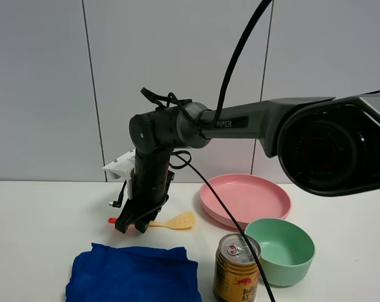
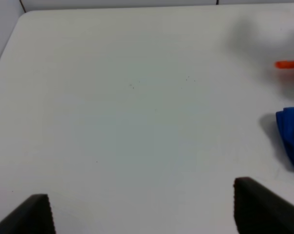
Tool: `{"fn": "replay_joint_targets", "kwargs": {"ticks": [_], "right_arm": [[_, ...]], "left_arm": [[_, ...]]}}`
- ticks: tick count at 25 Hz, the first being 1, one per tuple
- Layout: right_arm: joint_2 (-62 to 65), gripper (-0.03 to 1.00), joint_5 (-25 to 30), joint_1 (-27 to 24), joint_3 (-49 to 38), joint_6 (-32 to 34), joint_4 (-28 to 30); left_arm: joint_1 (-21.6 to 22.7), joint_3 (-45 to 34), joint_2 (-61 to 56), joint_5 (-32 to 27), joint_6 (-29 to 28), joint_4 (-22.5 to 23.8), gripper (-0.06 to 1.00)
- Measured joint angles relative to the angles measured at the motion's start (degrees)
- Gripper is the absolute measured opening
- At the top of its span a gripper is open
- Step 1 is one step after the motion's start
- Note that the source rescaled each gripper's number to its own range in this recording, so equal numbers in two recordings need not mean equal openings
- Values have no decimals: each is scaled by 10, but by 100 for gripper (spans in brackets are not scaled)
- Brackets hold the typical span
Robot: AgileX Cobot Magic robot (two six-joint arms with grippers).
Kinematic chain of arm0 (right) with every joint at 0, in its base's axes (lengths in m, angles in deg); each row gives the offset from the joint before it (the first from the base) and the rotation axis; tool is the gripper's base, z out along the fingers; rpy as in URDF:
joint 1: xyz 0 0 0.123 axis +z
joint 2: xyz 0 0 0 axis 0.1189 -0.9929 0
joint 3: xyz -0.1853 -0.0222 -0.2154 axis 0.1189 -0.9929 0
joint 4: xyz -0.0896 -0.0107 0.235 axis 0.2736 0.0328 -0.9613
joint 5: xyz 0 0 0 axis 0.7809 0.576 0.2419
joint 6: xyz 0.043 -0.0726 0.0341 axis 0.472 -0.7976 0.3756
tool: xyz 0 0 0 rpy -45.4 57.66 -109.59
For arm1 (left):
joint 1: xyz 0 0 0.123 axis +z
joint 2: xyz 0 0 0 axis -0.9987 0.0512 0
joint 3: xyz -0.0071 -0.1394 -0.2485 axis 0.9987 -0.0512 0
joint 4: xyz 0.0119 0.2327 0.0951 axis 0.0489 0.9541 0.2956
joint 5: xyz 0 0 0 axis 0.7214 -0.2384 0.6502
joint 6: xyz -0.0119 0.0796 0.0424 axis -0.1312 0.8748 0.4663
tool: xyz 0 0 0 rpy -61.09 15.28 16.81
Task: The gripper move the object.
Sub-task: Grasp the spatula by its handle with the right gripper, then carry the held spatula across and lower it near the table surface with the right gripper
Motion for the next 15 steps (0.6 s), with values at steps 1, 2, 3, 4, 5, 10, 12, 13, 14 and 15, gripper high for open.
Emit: {"fn": "replay_joint_targets", "kwargs": {"ticks": [1,2,3,4,5,10,12,13,14,15], "right_arm": [[0,23,0,0,0,0,0],[0,19,-1,0,0,0,0],[0,17,-1,0,0,0,0],[0,14,-1,0,0,0,0],[0,11,-2,0,0,0,0],[-1,0,-16,0,0,16,0],[-2,0,-21,0,0,22,0],[-2,0,-22,0,0,24,0],[-2,0,-25,0,0,24,0],[-2,0,-27,0,0,25,0]], "left_arm": [[0,0,0,0,0,0,100],[0,0,0,0,0,0,100],[0,0,0,0,0,0,100],[0,0,0,0,0,0,100],[0,0,0,0,0,0,100],[0,0,0,0,0,0,100],[0,0,0,0,0,0,100],[0,0,0,0,0,0,100],[0,0,0,0,0,0,100],[0,0,0,0,1,0,100]]}}
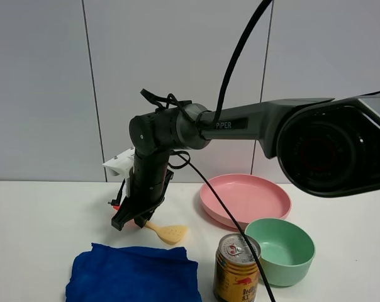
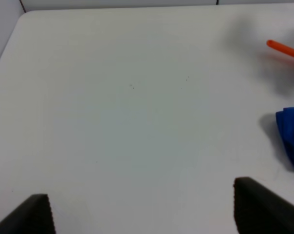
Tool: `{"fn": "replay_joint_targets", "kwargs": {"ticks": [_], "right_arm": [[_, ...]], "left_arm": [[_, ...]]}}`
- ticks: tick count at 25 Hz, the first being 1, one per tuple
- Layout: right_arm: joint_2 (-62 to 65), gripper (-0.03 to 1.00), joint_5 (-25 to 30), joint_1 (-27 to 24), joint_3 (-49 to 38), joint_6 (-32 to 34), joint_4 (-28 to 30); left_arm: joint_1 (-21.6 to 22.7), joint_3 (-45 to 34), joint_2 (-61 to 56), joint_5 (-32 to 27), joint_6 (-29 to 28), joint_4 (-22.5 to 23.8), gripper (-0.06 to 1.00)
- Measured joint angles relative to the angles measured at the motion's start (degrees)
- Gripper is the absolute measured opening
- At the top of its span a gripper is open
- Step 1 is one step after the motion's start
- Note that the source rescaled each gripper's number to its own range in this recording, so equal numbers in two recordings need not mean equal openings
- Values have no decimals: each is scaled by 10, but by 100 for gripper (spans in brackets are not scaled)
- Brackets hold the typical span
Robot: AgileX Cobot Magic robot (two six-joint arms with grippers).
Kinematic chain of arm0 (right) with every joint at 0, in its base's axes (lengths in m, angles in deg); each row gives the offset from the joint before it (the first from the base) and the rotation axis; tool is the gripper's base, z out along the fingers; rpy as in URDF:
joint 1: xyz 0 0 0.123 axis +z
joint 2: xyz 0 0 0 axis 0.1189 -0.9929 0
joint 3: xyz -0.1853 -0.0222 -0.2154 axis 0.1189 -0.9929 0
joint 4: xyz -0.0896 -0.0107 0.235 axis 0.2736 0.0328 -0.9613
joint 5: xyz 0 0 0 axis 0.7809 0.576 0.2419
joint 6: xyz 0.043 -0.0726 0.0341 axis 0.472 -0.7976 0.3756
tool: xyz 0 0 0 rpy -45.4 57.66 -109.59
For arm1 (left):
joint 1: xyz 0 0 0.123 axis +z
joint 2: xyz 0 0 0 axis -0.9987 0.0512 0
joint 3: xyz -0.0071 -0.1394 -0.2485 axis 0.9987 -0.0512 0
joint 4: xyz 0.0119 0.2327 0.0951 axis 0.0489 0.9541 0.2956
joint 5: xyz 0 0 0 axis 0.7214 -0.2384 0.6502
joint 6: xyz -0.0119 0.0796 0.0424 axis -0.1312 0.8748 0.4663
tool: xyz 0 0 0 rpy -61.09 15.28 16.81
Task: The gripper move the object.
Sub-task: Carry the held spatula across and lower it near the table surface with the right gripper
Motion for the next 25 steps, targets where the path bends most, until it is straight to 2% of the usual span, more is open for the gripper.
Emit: {"fn": "replay_joint_targets", "kwargs": {"ticks": [8,12,25], "right_arm": [[24,0,-1,0,0,1,-2],[71,0,18,0,0,2,-27],[211,0,170,0,0,7,-37]], "left_arm": [[0,0,0,0,0,0,100],[0,0,0,0,0,0,100],[0,0,0,0,-1,0,100]]}}
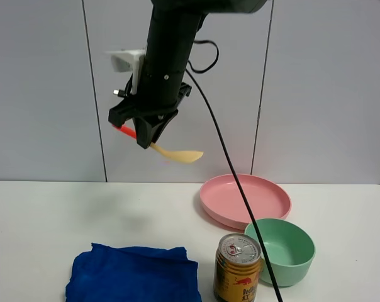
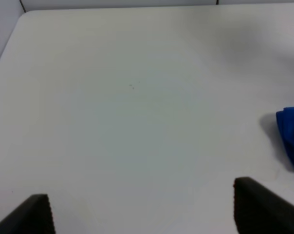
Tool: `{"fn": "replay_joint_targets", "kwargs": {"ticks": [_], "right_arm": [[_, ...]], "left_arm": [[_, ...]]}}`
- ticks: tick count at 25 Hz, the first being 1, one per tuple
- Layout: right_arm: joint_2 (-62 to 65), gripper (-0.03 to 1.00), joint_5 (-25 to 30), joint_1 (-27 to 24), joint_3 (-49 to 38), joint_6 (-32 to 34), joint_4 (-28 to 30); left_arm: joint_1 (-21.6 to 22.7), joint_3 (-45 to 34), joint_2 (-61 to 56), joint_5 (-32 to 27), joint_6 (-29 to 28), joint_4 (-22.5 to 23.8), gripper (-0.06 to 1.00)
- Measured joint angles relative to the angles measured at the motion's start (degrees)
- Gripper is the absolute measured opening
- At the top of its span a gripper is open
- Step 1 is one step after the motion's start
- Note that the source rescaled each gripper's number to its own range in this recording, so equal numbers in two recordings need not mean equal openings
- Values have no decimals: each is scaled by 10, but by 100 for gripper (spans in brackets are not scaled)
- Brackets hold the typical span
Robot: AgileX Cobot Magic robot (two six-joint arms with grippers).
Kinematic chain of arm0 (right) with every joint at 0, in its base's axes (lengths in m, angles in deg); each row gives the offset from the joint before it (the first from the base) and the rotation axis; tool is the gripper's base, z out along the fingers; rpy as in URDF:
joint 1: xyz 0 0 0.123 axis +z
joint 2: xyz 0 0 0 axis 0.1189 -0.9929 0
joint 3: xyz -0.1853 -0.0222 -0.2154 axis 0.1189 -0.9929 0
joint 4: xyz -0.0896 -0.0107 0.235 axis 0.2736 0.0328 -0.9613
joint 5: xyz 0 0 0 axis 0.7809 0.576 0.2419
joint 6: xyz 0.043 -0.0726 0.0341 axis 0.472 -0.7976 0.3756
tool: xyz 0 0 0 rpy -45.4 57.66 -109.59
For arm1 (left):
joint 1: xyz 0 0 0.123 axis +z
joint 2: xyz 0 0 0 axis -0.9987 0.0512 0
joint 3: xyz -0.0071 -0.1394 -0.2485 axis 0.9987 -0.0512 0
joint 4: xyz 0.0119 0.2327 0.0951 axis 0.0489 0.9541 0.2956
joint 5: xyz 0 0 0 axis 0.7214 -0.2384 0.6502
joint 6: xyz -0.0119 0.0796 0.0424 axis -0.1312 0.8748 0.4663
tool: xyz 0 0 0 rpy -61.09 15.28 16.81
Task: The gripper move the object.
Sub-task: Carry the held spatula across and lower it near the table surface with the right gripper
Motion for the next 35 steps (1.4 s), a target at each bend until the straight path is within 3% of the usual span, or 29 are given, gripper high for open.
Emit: {"fn": "replay_joint_targets", "kwargs": {"ticks": [3,10,18,24,31,35], "right_arm": [[33,0,9,0,0,24,23],[97,0,11,0,0,170,129],[135,0,10,0,-21,204,162],[192,0,9,-24,-144,209,224],[309,0,9,-93,-307,218,181],[392,0,8,-144,-415,277,174]], "left_arm": [[0,0,0,0,1,0,100],[0,0,0,0,0,0,100],[0,0,0,0,0,0,100],[0,0,0,0,0,0,100],[0,0,0,0,0,0,100],[0,0,0,0,0,0,100]]}}
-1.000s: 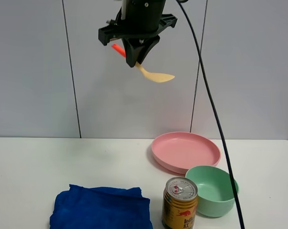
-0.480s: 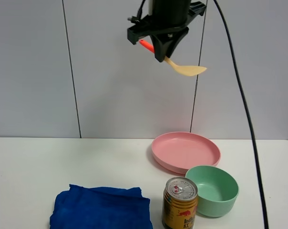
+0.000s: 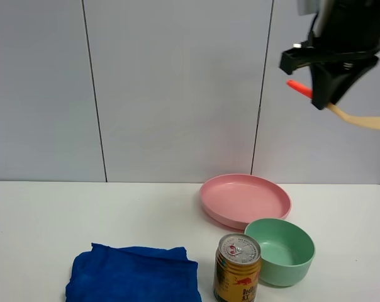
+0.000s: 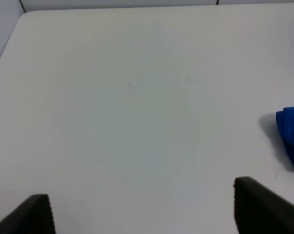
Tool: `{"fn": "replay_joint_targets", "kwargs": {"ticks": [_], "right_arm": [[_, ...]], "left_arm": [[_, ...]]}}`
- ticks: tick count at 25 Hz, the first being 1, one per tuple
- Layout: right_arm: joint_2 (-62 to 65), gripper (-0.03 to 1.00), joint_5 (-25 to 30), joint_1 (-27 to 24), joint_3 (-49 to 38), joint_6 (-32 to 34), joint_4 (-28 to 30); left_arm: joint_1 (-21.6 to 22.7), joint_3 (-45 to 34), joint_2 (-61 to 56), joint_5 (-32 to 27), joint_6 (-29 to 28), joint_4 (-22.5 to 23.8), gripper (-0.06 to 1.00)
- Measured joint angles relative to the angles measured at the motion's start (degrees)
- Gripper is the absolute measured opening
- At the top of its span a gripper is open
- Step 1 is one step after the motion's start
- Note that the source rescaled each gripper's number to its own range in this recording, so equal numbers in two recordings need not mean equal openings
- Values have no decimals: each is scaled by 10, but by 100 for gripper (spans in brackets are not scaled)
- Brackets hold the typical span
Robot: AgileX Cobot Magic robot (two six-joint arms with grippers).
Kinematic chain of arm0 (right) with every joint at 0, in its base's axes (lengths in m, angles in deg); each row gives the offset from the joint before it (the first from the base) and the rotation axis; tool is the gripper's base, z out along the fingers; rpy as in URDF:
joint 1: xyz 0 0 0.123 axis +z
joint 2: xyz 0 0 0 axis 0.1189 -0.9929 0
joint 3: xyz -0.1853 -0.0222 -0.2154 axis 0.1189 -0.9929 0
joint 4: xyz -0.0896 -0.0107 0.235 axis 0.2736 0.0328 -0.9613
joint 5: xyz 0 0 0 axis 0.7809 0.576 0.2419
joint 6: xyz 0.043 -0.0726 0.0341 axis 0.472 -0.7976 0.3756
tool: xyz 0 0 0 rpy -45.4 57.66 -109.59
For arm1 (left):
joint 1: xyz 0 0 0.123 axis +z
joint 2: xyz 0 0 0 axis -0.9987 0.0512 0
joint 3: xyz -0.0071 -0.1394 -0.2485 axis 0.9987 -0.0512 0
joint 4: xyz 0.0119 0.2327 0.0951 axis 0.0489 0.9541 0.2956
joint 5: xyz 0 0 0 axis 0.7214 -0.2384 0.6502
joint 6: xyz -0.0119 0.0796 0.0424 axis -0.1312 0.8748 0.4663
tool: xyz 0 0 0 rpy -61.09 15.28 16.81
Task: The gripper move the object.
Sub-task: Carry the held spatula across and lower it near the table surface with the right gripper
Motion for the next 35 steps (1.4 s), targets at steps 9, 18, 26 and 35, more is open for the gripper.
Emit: {"fn": "replay_joint_targets", "kwargs": {"ticks": [9,18,26,35], "right_arm": [[96,0,-136,-105,-205,65,-39],[32,0,-199,-176,-229,117,-21],[-50,0,-296,-226,-230,168,16],[-154,0,-393,-243,-217,182,17]], "left_arm": [[0,0,0,0,0,0,100],[0,0,0,0,-1,0,100],[0,0,0,0,0,0,100],[0,0,0,0,0,0,100]]}}
